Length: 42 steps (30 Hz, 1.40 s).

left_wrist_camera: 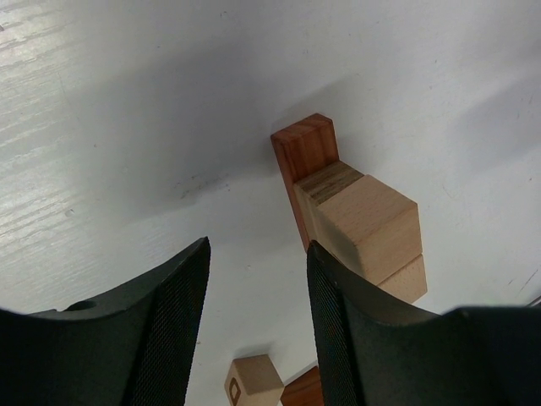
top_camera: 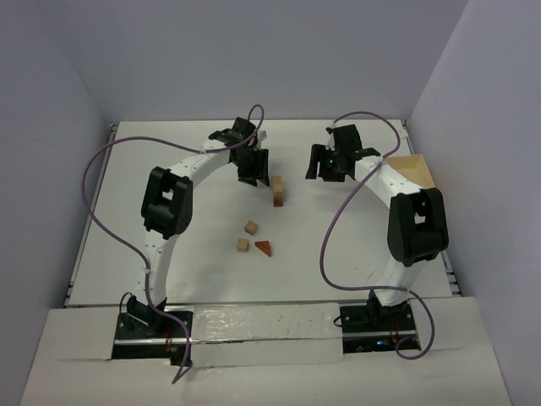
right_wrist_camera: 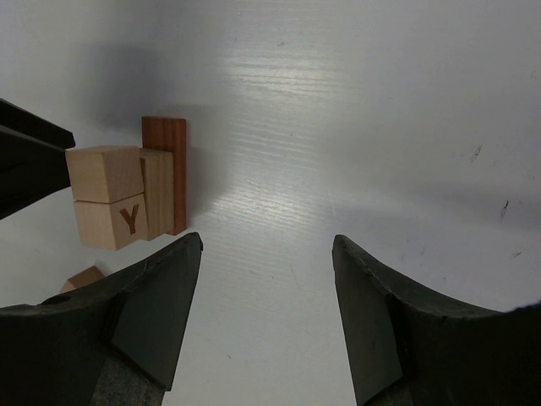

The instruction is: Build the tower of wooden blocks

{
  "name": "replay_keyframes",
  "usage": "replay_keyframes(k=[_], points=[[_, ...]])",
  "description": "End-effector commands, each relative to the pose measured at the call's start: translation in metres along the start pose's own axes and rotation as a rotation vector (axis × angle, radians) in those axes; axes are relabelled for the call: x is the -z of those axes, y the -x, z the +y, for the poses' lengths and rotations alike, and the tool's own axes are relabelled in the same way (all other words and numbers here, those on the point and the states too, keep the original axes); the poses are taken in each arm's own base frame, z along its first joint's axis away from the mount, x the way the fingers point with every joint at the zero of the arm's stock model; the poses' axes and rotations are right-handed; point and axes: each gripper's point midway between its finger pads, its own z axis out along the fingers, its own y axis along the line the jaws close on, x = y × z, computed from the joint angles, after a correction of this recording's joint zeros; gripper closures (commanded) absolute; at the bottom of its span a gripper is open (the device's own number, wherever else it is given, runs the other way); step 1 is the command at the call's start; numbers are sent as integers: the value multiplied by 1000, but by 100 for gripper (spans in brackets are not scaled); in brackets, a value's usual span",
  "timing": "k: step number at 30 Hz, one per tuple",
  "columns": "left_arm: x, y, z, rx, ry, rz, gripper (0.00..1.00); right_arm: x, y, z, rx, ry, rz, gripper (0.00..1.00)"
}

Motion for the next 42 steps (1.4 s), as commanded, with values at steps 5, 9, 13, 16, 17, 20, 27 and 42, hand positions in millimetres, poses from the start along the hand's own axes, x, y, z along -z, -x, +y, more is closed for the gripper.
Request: replay_keyframes(k=[5,9,13,16,17,20,27,42], points=[[3,10,-13,-7,-35,-20,42,7,11,6,21,6,-40,29],[2,8,-13,-7,-32,-15,38,7,10,6,19,6,-38,29],[3,8,-14,-9,-36,-17,44,7,10,6,20,6,-39,29],[5,9,-15,-14,-34,-23,45,7,10,6,20,9,-38,29],[5,9,-15,-15,-33,-24,44,7,10,6,20,9,-38,29],[4,9,-15,-15,-31,-21,40,6,10,6,20,8,-37,29],[3,10,-16,-16,-35,-21,34,7,10,6,22,8,-39,29],[2,10,-15,-19,-32,-19,31,7,10,6,22,7,-38,29]])
